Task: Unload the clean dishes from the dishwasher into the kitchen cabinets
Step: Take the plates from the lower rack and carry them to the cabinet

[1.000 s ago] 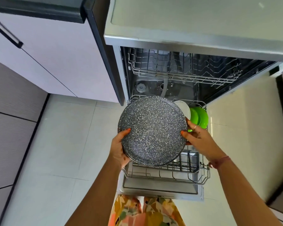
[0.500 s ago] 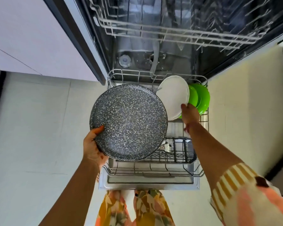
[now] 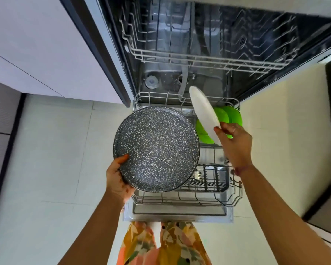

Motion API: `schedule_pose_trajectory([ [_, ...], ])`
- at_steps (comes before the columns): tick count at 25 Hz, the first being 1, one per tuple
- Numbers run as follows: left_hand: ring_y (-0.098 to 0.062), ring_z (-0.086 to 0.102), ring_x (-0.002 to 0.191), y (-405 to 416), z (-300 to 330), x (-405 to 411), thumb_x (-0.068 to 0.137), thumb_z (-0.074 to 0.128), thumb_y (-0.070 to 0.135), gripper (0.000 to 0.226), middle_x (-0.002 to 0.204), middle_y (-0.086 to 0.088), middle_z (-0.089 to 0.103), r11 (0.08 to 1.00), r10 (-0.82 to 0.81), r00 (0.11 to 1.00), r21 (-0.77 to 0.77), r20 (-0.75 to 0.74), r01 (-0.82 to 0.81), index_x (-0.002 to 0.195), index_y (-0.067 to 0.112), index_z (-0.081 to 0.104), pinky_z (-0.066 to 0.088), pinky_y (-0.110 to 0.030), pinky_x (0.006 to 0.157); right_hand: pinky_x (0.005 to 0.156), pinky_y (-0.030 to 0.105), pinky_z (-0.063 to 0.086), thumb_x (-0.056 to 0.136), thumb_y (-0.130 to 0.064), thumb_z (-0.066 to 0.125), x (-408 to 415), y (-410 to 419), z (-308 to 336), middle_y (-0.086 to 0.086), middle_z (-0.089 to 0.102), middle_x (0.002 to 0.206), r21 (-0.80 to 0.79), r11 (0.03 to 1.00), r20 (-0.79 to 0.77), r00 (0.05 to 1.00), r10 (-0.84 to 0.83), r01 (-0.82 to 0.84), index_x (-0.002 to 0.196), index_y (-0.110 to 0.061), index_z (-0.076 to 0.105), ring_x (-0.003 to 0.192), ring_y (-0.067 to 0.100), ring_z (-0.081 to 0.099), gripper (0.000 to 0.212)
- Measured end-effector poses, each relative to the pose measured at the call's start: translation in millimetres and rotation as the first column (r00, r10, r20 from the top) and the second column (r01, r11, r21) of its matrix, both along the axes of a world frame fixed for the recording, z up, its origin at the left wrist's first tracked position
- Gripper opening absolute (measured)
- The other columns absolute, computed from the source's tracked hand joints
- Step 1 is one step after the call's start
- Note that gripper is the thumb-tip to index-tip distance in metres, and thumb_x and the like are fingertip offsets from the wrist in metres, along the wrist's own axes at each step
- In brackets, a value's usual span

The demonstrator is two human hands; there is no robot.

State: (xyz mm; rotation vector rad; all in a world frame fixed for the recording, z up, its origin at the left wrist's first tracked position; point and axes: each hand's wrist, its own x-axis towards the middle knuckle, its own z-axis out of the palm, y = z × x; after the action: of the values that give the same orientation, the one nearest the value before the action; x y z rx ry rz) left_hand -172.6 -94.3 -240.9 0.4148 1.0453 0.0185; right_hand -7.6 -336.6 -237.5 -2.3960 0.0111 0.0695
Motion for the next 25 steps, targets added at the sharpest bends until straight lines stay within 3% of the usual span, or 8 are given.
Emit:
schedule_pose_trajectory([
  [3,-0.030,0.068,0.090,2,44,-2,0.091,0.042,0.017,0.029,0.098,-0.010,0.073,1.000,0.001,0.997,0.011,0.077,-0.002,0.109,0.012,0.064,0.057,-0.045,0.077,0.076,0.005,0.045,0.084,-0.015,0.068,-43,-1,77,0.011,0.070,0.094,-0.114,0.960,0.306,0.910,0.279,-0.256,0.107,-0.008,0.072,0.076,0.022,0.067,0.024],
  [7,-0.033,0.067,0.101,-2,96,-4,0.093,0.045,0.040,0.041,0.113,-0.012,0.070,0.999,0.024,0.981,-0.040,0.192,-0.017,0.120,0.015,0.062,0.054,-0.052,0.084,0.105,0.025,0.041,0.096,-0.026,0.053,-96,8,132,0.002,0.070,0.113,-0.143,0.762,0.399,0.668,0.628,-0.632,0.124,-0.021,0.060,0.104,0.020,0.067,0.030],
  [10,-0.035,0.056,0.119,2,126,-12,0.086,0.046,0.057,0.058,0.128,-0.011,0.062,1.000,0.016,0.972,-0.022,0.233,-0.012,0.129,0.020,0.059,0.041,-0.055,0.103,0.100,0.045,0.047,0.091,-0.012,0.062,-123,16,149,0.007,0.071,0.108,-0.434,0.643,0.481,0.442,0.758,-0.631,0.117,-0.007,0.067,0.108,0.023,0.065,0.027],
  [15,-0.034,0.053,0.123,14,156,-31,0.084,0.043,0.066,0.069,0.133,-0.011,0.058,0.999,0.034,0.959,-0.001,0.282,-0.036,0.133,0.020,0.055,0.038,-0.052,0.105,0.101,0.044,0.047,0.097,-0.018,0.050,-147,33,185,0.006,0.069,0.112,-0.514,0.535,0.414,0.353,0.839,-0.670,0.118,-0.010,0.067,0.115,0.021,0.059,0.028],
  [17,-0.034,0.053,0.123,20,165,-37,0.084,0.043,0.065,0.068,0.134,-0.011,0.057,0.999,0.027,0.953,0.012,0.301,-0.032,0.134,0.019,0.055,0.039,-0.051,0.105,0.107,0.043,0.042,0.095,-0.034,0.053,-151,35,199,0.006,0.066,0.116,-0.446,0.563,0.375,0.426,0.823,-0.696,0.116,-0.013,0.068,0.117,0.020,0.057,0.034],
  [21,-0.034,0.056,0.118,29,176,-45,0.081,0.045,0.065,0.066,0.129,-0.012,0.061,0.999,-0.037,0.952,0.009,0.304,0.036,0.127,0.021,0.060,0.041,-0.052,0.102,0.104,0.019,0.036,0.089,-0.048,0.057,-140,58,225,-0.004,0.046,0.136,0.174,0.942,0.160,0.952,0.259,-0.286,0.133,-0.028,0.048,0.125,0.010,0.043,0.049],
  [23,-0.034,0.058,0.114,31,180,-48,0.080,0.046,0.065,0.064,0.126,-0.013,0.062,0.998,-0.060,0.945,-0.012,0.321,0.067,0.123,0.021,0.063,0.043,-0.052,0.099,0.101,0.029,0.043,0.088,-0.044,0.059,-129,74,224,-0.006,0.042,0.141,0.496,0.867,-0.194,0.980,0.049,0.055,0.139,-0.031,0.036,0.126,0.014,0.045,0.058],
  [25,-0.035,0.057,0.114,29,179,-49,0.082,0.045,0.064,0.063,0.125,-0.013,0.062,0.995,-0.080,0.942,-0.029,0.326,0.095,0.123,0.020,0.063,0.042,-0.054,0.099,0.097,0.039,0.049,0.090,-0.044,0.057,-120,79,214,-0.005,0.048,0.136,0.579,0.780,-0.404,0.915,0.021,0.238,0.143,-0.032,0.034,0.122,0.018,0.051,0.059],
])
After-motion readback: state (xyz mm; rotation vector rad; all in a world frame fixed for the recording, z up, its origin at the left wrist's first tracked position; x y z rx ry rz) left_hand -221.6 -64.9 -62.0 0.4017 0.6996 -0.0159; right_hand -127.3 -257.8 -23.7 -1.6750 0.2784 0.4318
